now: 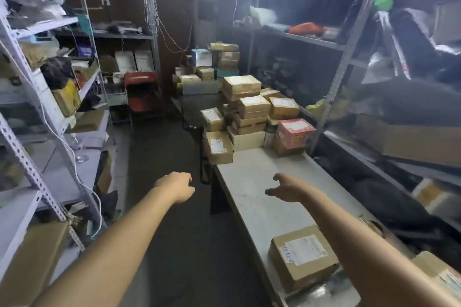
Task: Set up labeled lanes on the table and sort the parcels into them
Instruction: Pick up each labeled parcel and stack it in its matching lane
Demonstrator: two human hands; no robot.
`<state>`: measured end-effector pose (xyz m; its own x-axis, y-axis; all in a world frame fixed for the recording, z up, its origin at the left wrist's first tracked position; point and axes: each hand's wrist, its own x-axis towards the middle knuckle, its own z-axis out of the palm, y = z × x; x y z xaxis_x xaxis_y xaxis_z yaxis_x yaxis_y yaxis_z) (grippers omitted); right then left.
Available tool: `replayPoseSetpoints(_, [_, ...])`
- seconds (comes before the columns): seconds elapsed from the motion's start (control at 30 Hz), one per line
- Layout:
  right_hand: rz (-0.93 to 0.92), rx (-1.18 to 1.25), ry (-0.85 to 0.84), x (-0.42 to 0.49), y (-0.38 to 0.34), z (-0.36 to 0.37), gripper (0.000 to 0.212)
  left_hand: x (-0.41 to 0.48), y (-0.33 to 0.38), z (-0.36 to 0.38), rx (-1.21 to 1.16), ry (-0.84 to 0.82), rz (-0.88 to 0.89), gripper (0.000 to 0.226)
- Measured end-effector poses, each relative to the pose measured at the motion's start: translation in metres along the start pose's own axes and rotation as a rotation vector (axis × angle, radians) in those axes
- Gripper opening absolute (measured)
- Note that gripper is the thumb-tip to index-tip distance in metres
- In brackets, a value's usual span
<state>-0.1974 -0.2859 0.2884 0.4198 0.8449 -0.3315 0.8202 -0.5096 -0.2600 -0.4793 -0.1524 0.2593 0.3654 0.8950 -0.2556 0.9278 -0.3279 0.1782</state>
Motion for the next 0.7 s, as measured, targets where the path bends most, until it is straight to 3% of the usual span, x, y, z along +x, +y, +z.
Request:
replayPoseSetpoints(0.23, [-0.091,0.030,-0.006,0.143,-0.055,-0.002,0.068,0.117,-0.012,-0.014,0.039,-0.006,-0.055,0.044])
replayPoseSetpoints(0.43, [-0.184,0.037,-0.091,0.237,-0.085,-0.017,0.054,0.213,0.000,-0.028,0.061,-0.048,-0.064,0.047])
replayPoseSetpoints(0.7, [-0.101,0.041,-0.104,0.350,-0.092,-0.011,0.054,0.329,0.004,-0.024,0.027,-0.072,-0.057,0.043])
